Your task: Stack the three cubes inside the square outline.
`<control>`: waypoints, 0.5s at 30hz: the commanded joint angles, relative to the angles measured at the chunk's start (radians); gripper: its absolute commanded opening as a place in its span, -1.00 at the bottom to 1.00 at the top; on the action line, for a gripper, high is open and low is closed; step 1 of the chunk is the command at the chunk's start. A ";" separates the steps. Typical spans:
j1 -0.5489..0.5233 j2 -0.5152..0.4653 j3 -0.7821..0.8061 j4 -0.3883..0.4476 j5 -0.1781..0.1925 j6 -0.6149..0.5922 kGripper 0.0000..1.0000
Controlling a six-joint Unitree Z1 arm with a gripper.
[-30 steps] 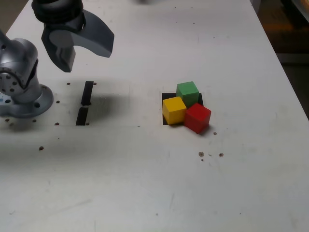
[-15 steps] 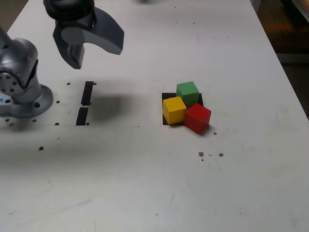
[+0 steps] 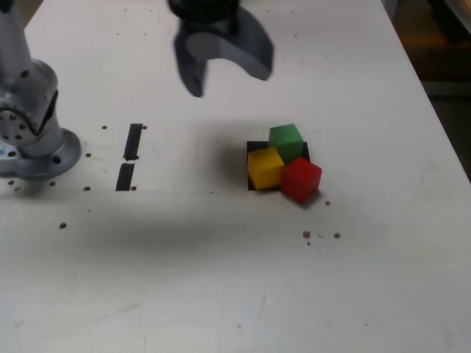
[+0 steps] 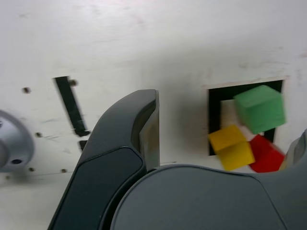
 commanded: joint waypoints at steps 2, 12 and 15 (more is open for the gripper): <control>0.019 0.068 -0.055 0.004 -0.024 0.032 0.98; 0.091 0.256 -0.206 0.021 -0.109 0.123 0.97; 0.105 0.291 -0.235 0.028 -0.135 0.134 0.96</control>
